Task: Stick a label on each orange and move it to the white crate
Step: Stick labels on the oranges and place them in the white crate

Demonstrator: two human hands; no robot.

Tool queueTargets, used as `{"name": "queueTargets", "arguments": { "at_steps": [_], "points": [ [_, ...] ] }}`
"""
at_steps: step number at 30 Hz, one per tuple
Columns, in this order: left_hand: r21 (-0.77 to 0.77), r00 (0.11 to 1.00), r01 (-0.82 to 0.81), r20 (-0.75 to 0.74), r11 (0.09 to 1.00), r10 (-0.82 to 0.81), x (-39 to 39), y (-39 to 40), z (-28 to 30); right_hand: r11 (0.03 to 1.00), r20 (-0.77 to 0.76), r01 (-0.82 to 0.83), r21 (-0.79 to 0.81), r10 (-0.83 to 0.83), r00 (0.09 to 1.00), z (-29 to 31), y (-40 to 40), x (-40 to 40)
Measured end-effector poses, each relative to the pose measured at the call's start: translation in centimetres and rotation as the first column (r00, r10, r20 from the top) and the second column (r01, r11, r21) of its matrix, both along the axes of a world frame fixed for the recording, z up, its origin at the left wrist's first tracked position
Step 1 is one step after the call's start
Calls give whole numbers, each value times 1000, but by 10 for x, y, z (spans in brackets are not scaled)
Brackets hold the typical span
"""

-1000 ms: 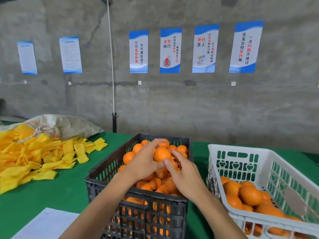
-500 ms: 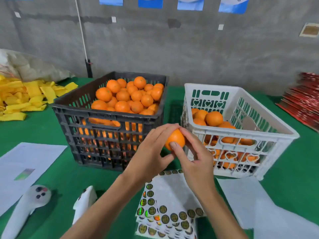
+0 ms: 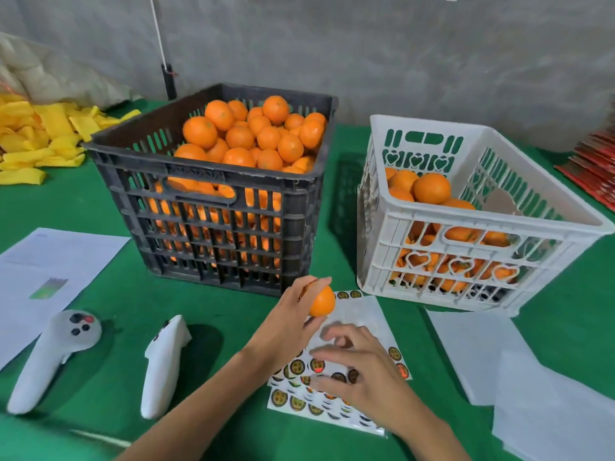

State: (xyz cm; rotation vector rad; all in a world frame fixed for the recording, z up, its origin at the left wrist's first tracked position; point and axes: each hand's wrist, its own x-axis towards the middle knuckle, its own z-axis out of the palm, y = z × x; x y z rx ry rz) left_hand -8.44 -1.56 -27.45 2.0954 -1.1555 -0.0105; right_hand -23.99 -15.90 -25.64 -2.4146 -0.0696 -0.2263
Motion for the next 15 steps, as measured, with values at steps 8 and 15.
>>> {"name": "queueTargets", "arguments": {
  "at_steps": [8, 15],
  "points": [
    [-52, 998, 22, -57, 998, -25, 2, 3, -5, 999, 30, 46, -20, -46, 998, 0, 4, 7],
    [-58, 998, 22, -53, 998, -25, -1, 5, -2, 958, -132, 113, 265, -80, 988, 9, 9, 11]
  ]
}}
